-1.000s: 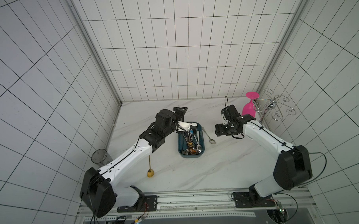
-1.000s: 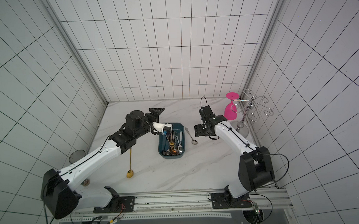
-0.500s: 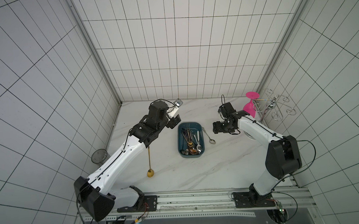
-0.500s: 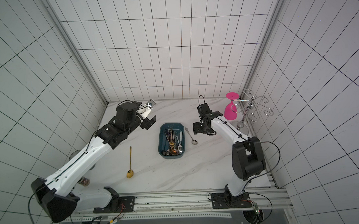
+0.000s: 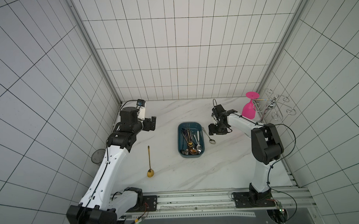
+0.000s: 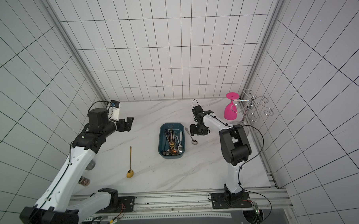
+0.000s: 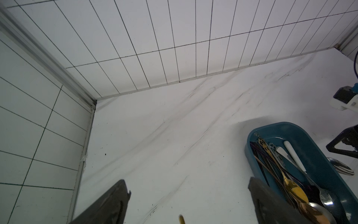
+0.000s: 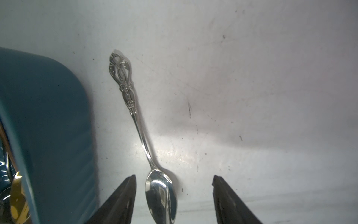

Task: Put the spoon into the storage box
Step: Pick up the spoon from the center of the board.

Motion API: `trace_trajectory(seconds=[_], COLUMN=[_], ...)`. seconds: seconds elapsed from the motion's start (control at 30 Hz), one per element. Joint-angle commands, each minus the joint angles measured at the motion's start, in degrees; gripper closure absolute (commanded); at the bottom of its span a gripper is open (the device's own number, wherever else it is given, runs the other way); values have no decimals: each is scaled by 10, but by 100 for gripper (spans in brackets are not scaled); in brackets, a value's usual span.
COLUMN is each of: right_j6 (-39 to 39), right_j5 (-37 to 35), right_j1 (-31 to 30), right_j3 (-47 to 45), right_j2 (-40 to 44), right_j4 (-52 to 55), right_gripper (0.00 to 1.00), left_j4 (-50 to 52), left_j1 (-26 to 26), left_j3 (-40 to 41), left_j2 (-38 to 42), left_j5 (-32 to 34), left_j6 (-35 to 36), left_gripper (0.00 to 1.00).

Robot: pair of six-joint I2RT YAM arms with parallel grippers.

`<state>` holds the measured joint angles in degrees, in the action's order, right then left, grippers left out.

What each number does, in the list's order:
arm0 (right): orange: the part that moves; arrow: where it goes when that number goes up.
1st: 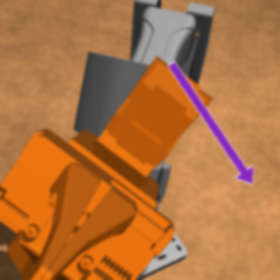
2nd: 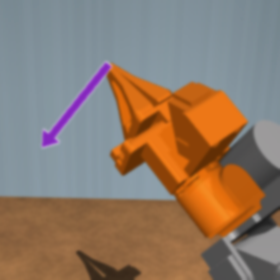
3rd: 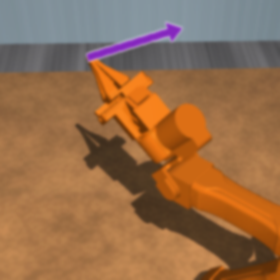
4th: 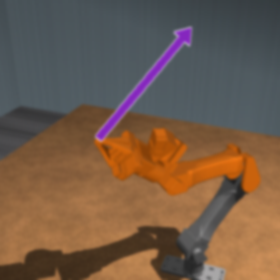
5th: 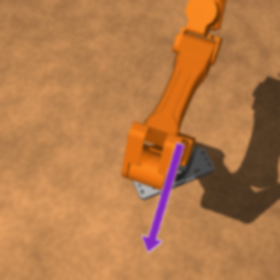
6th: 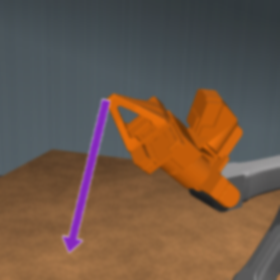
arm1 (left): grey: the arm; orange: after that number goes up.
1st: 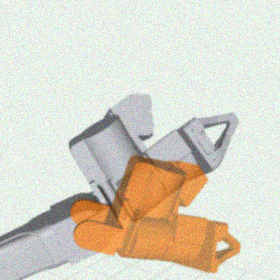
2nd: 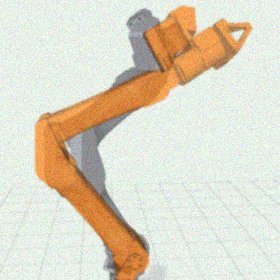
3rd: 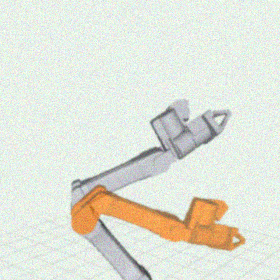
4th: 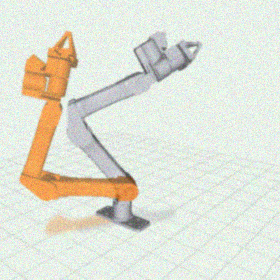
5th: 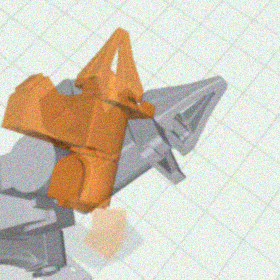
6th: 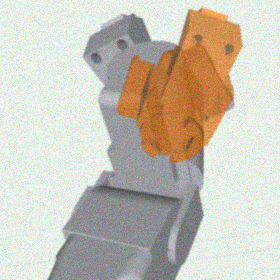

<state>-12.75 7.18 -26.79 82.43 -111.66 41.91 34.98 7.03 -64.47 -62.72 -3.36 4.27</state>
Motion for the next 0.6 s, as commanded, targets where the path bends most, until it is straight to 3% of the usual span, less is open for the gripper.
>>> trace_trajectory(seconds=[0.0, 0.33, 0.57], right_j6=[11, 23, 22], right_j5=[-16, -50, -56], right_j1=[-17, -43, -52], right_j3=[43, 98, 116], right_j2=[-32, -94, -127], right_j4=[24, 57, 66], right_gripper=[38, 49, 66], left_j4=[-12, -12, -13], left_j1=[-25, -42, -50], left_j3=[10, 9, 14], left_j2=[14, 10, 16], left_j5=[-38, -48, -43], left_j6=[-38, -48, -47], left_gripper=[2, 2, 2])
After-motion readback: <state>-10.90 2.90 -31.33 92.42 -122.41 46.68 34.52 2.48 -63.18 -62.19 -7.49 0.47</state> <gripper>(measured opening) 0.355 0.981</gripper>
